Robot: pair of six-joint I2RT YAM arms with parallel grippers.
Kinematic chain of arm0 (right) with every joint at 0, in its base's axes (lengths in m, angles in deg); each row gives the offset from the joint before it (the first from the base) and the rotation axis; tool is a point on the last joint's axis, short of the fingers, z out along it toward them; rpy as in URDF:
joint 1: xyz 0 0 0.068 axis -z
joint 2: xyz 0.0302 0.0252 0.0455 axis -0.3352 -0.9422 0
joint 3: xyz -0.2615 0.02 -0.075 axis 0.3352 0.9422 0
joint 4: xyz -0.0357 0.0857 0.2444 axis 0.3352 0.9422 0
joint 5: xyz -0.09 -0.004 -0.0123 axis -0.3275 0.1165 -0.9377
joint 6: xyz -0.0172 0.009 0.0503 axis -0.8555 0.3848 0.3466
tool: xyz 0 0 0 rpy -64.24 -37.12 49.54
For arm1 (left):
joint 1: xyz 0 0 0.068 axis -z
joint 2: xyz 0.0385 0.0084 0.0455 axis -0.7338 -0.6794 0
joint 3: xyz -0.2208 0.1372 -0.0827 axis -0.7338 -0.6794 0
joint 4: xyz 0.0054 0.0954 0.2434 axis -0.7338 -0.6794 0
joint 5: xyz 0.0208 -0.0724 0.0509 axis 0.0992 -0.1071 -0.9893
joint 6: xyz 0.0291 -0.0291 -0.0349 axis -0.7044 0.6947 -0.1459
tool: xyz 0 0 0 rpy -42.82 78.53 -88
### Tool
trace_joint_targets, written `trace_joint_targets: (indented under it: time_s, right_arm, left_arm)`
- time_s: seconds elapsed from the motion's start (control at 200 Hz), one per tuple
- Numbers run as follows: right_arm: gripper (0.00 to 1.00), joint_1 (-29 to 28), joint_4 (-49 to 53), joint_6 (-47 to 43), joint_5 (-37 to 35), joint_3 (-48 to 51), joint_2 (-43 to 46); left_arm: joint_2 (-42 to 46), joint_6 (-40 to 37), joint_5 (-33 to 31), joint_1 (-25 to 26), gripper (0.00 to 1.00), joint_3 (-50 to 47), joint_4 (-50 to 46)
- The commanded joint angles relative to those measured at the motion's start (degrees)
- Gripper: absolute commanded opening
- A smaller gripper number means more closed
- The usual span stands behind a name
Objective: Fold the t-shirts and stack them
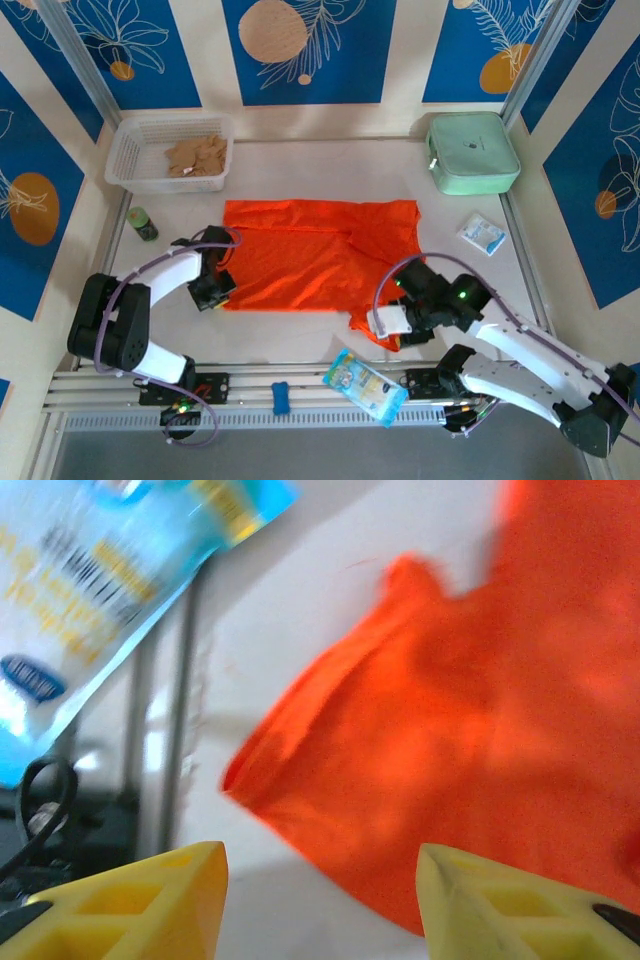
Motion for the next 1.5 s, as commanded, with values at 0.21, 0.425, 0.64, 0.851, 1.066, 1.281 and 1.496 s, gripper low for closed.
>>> trace_joint_targets:
  time_s: [0.21, 0.425, 0.64, 0.851, 1.066, 1.281, 1.496]
  right_arm:
    - [0.53, -9.5, -6.1, 1.1, -2.5, 7.9, -9.0]
    - [0.53, -9.4, -9.1, 1.4, -3.8, 10.8, -10.8]
    - [0.49, -8.2, -13.2, 2.6, -5.3, 12.5, -12.5]
    - [0.4, -6.7, -15.2, 3.3, -5.8, 12.6, -14.4]
    - [0.26, -5.8, -16.2, 3.0, -5.7, 12.3, -17.0]
    - [0.0, -5.9, -13.9, 2.4, -6.8, 11.1, -17.2]
    - [0.0, -5.5, -7.0, 2.0, -8.7, 8.8, -11.9]
  left_arm:
    - [5.0, -2.5, 1.7, -0.1, 0.0, -0.7, 13.4]
    - [6.4, -3.0, 1.6, -0.1, 0.0, -0.9, 13.0]
    - [8.9, -3.4, 1.7, -0.1, 0.0, -1.6, 12.2]
    - [11.3, -4.0, 1.5, -0.1, 0.0, -2.7, 12.0]
    - [10.9, -4.3, 2.0, -0.1, 0.0, -3.2, 13.2]
    - [10.6, -4.4, 2.9, -0.1, 0.0, -3.7, 13.7]
    - [12.5, -4.5, 2.3, -0.1, 0.0, -3.9, 11.9]
